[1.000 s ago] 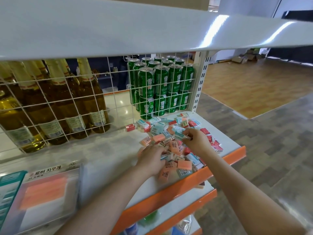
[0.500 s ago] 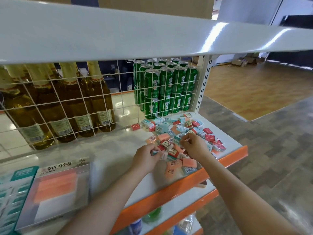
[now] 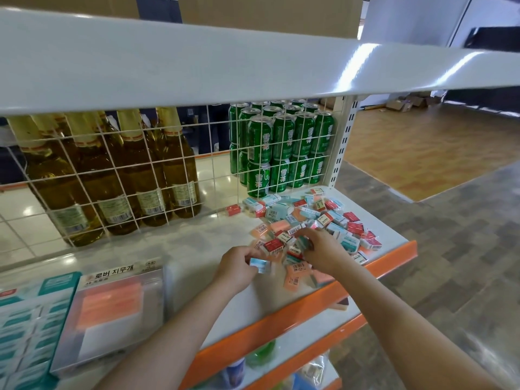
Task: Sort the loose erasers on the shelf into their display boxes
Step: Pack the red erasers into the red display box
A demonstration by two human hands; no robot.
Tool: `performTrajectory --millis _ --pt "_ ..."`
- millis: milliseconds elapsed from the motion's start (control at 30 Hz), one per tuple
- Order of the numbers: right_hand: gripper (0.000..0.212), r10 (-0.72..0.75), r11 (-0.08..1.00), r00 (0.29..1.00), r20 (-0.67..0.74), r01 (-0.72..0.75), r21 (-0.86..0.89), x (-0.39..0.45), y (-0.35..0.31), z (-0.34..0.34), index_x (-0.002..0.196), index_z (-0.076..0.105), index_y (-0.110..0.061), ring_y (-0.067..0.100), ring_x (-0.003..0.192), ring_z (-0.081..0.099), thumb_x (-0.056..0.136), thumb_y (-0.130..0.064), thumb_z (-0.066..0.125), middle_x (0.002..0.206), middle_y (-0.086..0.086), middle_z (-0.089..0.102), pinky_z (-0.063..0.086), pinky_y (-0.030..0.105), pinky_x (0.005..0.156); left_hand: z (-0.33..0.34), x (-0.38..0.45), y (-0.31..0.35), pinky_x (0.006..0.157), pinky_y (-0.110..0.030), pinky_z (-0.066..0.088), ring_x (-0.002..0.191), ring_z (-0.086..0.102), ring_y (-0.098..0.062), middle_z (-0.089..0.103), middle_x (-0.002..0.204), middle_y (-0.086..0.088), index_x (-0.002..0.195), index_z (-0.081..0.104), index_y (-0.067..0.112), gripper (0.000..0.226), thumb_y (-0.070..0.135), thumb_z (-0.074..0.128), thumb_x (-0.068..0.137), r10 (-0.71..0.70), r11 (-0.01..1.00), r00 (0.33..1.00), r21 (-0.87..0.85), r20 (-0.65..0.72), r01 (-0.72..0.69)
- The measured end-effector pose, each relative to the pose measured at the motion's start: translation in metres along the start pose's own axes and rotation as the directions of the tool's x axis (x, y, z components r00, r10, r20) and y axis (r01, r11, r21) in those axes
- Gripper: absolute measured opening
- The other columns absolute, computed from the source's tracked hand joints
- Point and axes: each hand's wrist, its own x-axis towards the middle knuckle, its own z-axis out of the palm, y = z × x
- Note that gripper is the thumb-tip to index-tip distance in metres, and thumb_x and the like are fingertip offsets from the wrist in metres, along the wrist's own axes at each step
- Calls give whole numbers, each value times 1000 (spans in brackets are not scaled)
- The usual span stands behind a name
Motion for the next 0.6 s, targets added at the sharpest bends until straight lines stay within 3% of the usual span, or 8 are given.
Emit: performTrajectory --millis 133,233,333,400,467,600 --pt "23 40 986 993 -114 -20 167 -1 -9 -4 107 52 -17 17 68 56 87 -5 52 87 1 57 49 28 57 -3 -3 -5 80 -20 44 102 60 -18 65 113 -3 110 68 14 36 -3 56 81 -28 1000 1000 12 -3 28" --pt "20 56 959 985 -163 -8 283 0 -15 -5 98 49 -16 16 72 51 85 -4 58 87 2 55 43 21 57 -7 -6 -9 81 -20 44 106 60 -18 65 118 -3 117 65 16 37 2 56 84 -5 999 999 51 43 3" --pt "29 35 940 994 -107 4 340 -1 -21 -3 109 53 -16 17 74 54 85 0 56 92 0 52 44 22 55 -10 -8 -14 79 -16 39 112 57 -18 60 127 -1 126 59 21 44 3 53 87 5 991 996 133 94 -18" --pt "26 28 945 994 -106 8 328 -3 -23 0 108 59 -9 18 76 54 85 2 55 95 8 55 46 26 59 -13 -8 -15 80 -20 42 112 57 -21 58 126 -2 124 59 23 44 3 52 86 -13 987 996 160 90 -2" --pt "20 49 938 991 -123 -3 348 -3 -24 3 100 62 -7 19 75 53 84 2 55 95 16 60 48 30 63 -16 -9 -15 74 -23 44 104 58 -24 59 113 -3 117 59 25 35 8 55 86 -19 985 998 171 65 7" --pt "18 69 928 992 -110 -24 372 -3 -25 7 91 64 -14 13 59 46 83 1 58 78 9 57 42 21 53 -25 -12 -10 60 -25 37 80 56 -24 51 69 8 89 50 22 12 15 59 87 -26 993 998 113 -54 32"
